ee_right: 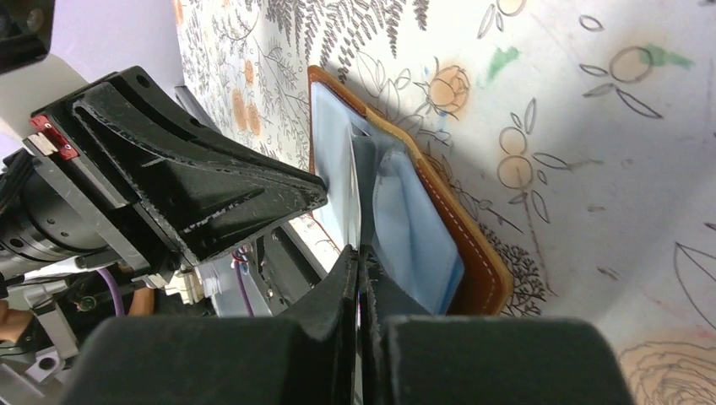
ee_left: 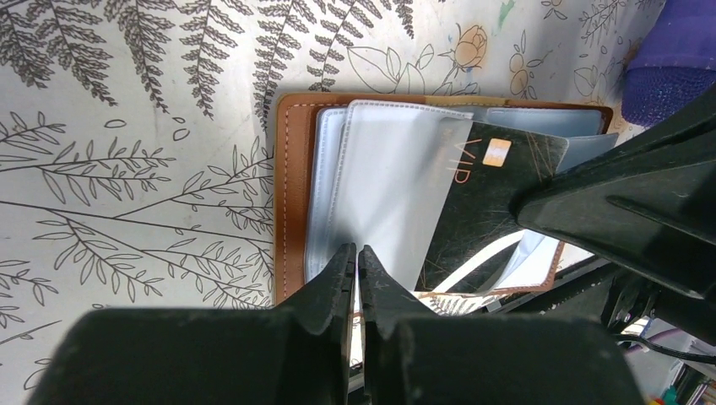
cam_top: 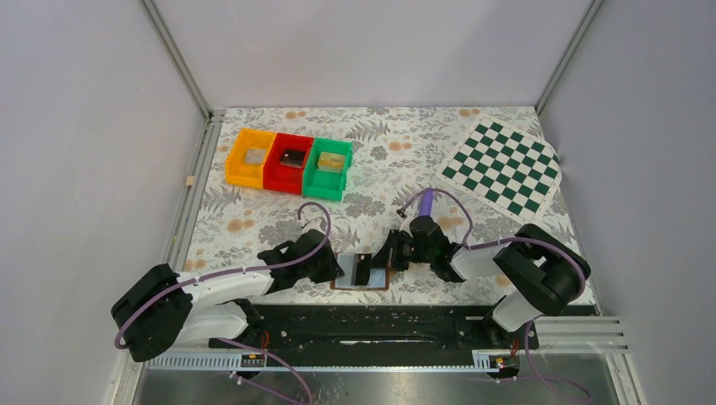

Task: Take the credit cards out of the card holder
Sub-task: Remove the credit card from the card holder.

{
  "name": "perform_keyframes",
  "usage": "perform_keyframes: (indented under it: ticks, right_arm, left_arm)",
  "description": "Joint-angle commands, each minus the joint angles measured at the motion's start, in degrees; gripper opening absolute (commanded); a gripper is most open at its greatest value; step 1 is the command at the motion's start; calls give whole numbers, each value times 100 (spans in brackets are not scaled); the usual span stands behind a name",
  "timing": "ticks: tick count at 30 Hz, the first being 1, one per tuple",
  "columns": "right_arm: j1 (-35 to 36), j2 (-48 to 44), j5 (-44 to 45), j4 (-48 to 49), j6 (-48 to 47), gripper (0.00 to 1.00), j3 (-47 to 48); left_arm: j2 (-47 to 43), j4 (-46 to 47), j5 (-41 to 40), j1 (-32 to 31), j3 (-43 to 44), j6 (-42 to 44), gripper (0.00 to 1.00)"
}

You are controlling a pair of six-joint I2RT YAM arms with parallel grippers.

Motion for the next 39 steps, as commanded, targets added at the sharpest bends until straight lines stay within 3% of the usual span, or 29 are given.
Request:
perform_keyframes:
  ticks: [1,6,14,18,26,39]
  right_arm:
    - [-126,210,6,1314,466,0,-280]
    - [-135,793,-131,2568,940,0,-504]
    - [-147,412,284,2265,871,0,-724]
    - [-93,669,676,3176,1147,0,-883]
    - [-97,1557,584,4199,1431,0,-712]
    - [141,802,918,2583,764,0,-409]
  left_arm:
    - [73,-738,-377,18,-248,103,6]
    - [83,-721,-366,21,-288,56,7]
    - [257,-854,-398,22,-149,86,7]
    - [208,-757,-267,21,-121,68,7]
    - [184,-717,-166,18,-156,30,7]
    - [43,-673,-66,21,-68,54,7]
